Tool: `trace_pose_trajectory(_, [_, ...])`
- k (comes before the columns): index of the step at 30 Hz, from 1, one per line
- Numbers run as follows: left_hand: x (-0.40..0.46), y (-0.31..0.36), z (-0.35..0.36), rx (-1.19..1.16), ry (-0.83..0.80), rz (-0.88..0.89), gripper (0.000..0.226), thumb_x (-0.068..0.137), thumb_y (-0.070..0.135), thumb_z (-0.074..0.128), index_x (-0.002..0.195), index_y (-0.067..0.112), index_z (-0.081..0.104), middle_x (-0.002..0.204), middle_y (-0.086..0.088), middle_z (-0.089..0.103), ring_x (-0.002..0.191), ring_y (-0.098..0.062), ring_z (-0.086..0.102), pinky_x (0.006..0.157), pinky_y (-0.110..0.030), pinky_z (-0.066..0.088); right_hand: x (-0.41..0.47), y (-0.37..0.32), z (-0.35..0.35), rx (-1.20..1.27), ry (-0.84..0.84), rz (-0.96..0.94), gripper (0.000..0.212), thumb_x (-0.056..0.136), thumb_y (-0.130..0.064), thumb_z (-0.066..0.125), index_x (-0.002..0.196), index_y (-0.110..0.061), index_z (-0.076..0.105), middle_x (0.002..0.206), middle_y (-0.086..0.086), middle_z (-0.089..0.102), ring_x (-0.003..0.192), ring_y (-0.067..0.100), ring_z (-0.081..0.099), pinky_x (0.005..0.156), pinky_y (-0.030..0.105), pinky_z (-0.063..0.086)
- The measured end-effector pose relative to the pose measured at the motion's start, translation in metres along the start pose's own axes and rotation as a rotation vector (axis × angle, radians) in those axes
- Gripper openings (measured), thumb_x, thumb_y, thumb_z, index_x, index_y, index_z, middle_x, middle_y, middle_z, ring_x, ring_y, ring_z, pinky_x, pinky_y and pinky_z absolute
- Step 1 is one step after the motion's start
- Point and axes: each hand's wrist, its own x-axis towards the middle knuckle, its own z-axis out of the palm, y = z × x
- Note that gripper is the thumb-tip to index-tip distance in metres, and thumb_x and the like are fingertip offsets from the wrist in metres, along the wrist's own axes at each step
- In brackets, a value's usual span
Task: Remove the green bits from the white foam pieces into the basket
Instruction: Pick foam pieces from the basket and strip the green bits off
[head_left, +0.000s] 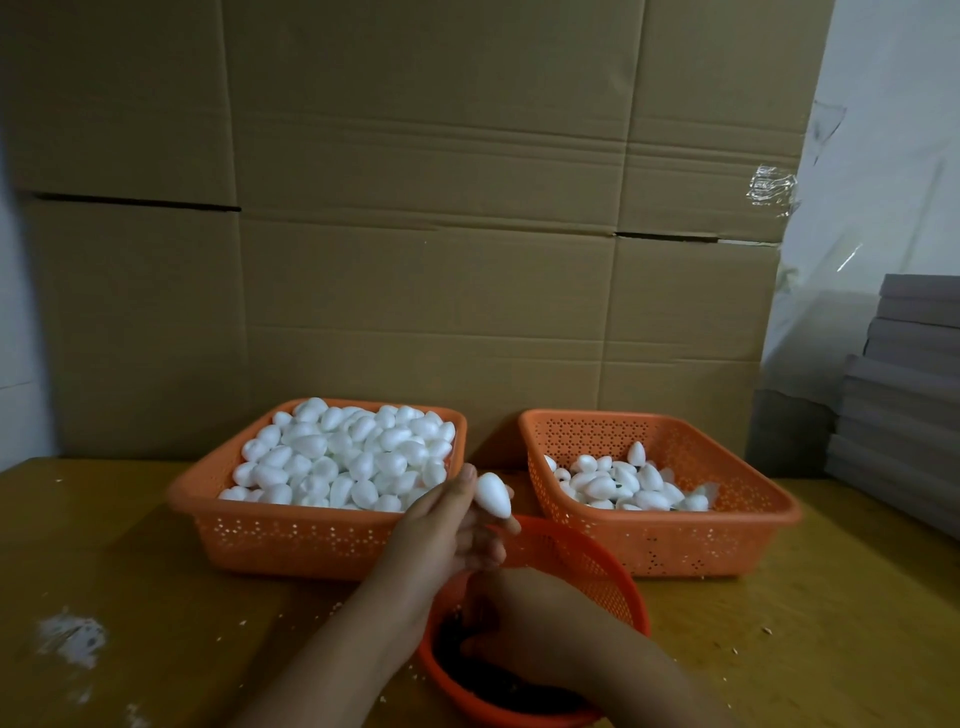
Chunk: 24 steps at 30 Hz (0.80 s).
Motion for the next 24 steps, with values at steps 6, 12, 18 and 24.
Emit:
trace_pose_trajectory(6, [-0.001, 0.004, -0.002, -0.129, -0.030, -0.048, 0.042, 0.104, 0.036, 0.030, 0.103, 0.007, 0.060, 0.077, -0.012, 0.073, 0.056, -0.017, 0.064, 0.053, -0.025, 0.049, -0.001, 0.000, 0.000, -0.011, -0.001, -0.005, 0.027, 0.092, -0.031, 0.060, 0.110, -0.012, 0.066, 0.109, 0.007, 0.066, 0.101, 0.022, 0.061, 0.089, 0.039, 0.051])
trace_pose_trajectory(12, [-0.001, 0.006, -0.006, -0.211, -0.038, -0.028, 0.035, 0.098, 0.038, 0.042, 0.108, 0.010, 0.060, 0.092, -0.012, 0.075, 0.068, -0.018, 0.068, 0.062, -0.028, 0.052, -0.001, 0.002, -0.005, -0.009, 0.071, 0.026, 0.024, 0.092, -0.033, 0.060, 0.107, -0.017, 0.070, 0.107, 0.003, 0.068, 0.098, 0.019, 0.062, 0.084, 0.033, 0.051])
trace_pose_trajectory(18, [-0.002, 0.007, -0.009, -0.310, -0.055, 0.018, 0.049, 0.071, 0.021, 0.070, 0.118, 0.012, 0.061, 0.104, -0.007, 0.074, 0.082, -0.017, 0.071, 0.062, -0.027, 0.056, -0.003, 0.012, -0.016, -0.030, 0.138, 0.106, 0.014, 0.091, -0.027, 0.053, 0.080, -0.020, 0.059, 0.077, -0.005, 0.057, 0.076, 0.014, 0.052, 0.067, 0.029, 0.044])
trace_pose_trajectory(24, [-0.002, -0.002, -0.004, -0.275, -0.031, -0.001, 0.053, 0.061, 0.011, 0.077, 0.113, 0.016, 0.067, 0.085, -0.001, 0.068, 0.074, -0.011, 0.066, 0.063, -0.025, 0.054, -0.004, 0.010, -0.009, -0.056, 0.019, 0.128, 0.022, 0.095, -0.030, 0.050, 0.096, -0.012, 0.063, 0.087, 0.003, 0.061, 0.079, 0.016, 0.054, 0.075, 0.032, 0.048])
